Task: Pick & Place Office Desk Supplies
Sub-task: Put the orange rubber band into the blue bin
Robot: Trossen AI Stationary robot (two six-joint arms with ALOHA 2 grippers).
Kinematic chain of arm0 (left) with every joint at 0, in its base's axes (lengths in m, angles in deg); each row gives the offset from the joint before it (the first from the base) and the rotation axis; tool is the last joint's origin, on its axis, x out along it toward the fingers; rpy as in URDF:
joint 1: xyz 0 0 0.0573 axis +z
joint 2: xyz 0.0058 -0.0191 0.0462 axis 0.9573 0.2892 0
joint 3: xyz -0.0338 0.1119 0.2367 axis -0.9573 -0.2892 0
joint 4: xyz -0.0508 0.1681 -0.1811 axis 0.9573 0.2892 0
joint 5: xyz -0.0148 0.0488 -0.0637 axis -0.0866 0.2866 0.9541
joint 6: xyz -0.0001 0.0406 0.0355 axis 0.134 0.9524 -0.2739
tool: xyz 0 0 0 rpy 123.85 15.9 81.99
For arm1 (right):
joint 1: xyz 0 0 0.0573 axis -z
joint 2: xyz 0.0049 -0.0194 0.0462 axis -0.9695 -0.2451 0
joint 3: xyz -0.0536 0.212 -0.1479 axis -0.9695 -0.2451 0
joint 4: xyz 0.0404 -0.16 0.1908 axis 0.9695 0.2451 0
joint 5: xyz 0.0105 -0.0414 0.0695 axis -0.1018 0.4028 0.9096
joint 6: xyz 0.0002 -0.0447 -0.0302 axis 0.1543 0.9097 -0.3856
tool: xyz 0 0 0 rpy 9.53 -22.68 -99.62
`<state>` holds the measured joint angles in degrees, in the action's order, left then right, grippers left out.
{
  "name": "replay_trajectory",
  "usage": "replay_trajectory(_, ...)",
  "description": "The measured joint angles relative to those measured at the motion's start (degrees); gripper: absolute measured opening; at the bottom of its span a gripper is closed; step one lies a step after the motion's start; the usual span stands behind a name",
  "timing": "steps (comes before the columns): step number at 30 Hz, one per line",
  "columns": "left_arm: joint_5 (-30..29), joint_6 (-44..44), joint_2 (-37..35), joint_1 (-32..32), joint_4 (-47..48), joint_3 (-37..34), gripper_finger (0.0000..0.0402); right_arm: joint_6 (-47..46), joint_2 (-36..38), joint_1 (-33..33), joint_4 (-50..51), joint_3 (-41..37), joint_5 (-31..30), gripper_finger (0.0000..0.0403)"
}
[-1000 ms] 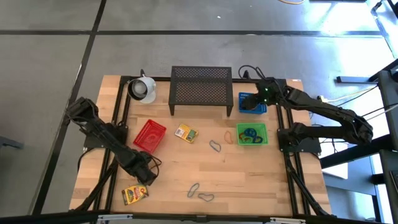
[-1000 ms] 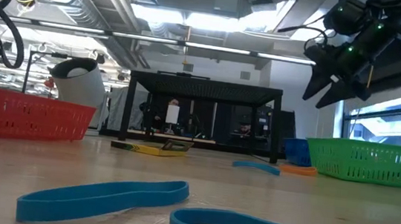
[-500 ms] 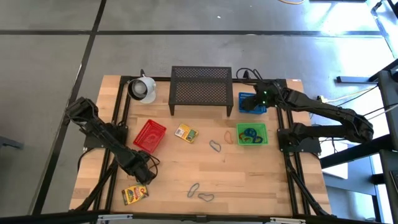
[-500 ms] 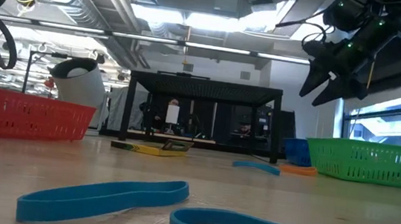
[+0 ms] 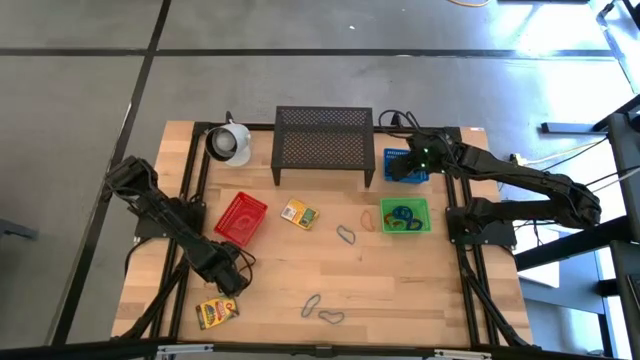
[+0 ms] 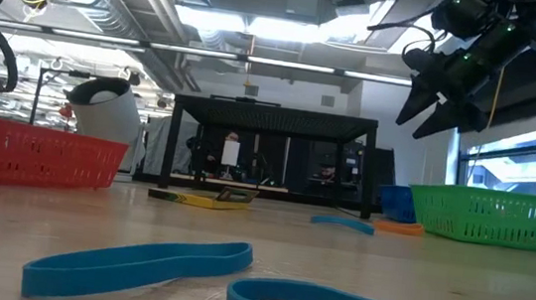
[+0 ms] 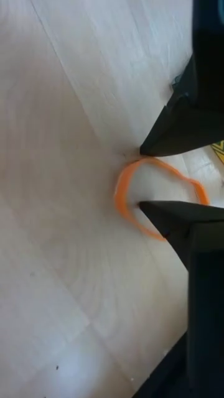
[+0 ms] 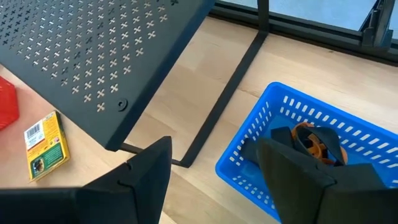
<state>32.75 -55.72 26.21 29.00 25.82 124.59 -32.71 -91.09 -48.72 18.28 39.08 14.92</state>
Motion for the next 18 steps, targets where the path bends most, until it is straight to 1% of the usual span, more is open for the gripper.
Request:
replay_trajectory(4, -0.8, -2.8, 0.0, -1.7, -0.9, 0.0, 0.0103, 0.0, 0.0, 0.0, 0.0, 0.0, 0.3, 0.0237)
replay_trajectory(7, -1.4, -4.6, -0.1, -3.1, -1.3, 0.0, 0.0099, 0.0, 0.0, 0.0, 0.0, 0.0, 0.3, 0.0237)
replay_trajectory(12, -1.3, -5.1, -0.1, -3.4, -1.8, -0.1, 0.0091, -1.0, 0.0, 0.0, 0.0, 0.0, 0.3, 0.0237)
replay_trajectory(15, -1.3, -5.2, -0.1, -3.4, -2.2, -0.1, 0.0065, -1.1, 0.0, 0.0, 0.0, 0.0, 0.3, 0.0237)
replay_trajectory(18, -1.0, -5.2, -0.1, -3.4, -2.7, -0.1, 0.0024, -1.3, 0.0, 0.0, 0.0, 0.0, 0.3, 0.0237)
